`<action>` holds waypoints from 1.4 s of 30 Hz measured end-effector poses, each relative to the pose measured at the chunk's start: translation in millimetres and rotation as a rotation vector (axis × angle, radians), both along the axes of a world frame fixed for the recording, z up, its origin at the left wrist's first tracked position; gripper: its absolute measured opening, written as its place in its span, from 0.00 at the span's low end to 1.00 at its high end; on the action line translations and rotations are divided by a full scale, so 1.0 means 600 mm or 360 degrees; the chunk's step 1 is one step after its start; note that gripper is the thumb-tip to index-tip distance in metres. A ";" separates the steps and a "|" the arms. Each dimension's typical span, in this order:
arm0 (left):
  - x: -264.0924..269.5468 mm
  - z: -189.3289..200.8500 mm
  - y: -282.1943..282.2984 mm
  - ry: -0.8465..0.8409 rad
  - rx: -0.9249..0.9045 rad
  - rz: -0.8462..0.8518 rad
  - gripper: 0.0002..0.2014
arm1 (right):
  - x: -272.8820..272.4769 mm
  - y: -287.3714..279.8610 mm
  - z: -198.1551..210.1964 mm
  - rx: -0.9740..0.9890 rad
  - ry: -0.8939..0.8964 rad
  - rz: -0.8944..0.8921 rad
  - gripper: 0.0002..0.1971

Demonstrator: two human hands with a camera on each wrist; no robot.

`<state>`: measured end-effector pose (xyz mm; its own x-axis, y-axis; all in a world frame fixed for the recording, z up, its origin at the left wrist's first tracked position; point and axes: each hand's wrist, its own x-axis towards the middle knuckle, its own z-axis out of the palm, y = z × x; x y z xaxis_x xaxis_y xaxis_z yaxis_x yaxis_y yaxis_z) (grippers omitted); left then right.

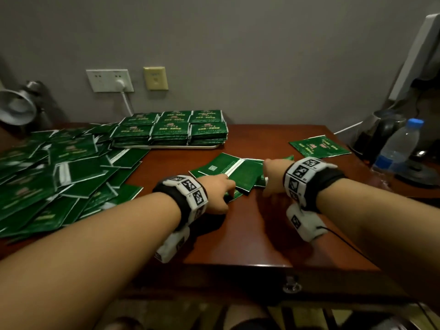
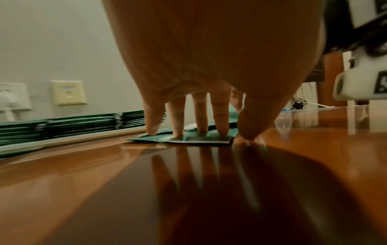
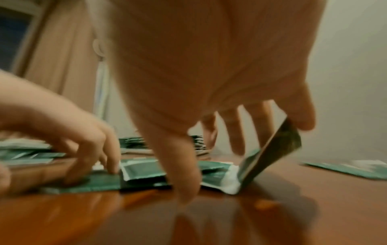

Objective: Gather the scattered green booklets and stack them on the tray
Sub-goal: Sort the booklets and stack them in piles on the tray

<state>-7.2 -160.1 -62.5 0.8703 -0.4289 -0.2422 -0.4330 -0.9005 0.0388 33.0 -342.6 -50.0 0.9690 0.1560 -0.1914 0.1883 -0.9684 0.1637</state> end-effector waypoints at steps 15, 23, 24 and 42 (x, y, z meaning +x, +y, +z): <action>-0.071 -0.006 0.089 -0.0156 0.0075 0.0058 0.22 | -0.022 0.094 -0.032 -0.0315 -0.0164 0.0657 0.24; -0.081 0.015 0.094 -0.0165 0.0231 -0.0020 0.17 | -0.030 0.107 0.002 -0.0059 -0.0271 0.0643 0.09; -0.082 0.023 0.098 -0.0182 0.0184 0.0022 0.14 | -0.033 0.109 0.008 0.0024 -0.0273 0.0616 0.07; -0.101 0.009 0.138 -0.0205 0.0353 0.0886 0.29 | -0.008 0.184 -0.008 0.0008 -0.0008 0.0349 0.34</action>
<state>-67.9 -77.5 -57.0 0.9774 0.1470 -0.1517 0.1159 -0.9736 -0.1967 27.9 -232.3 -54.5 0.9127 0.3639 -0.1856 0.3936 -0.9052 0.1605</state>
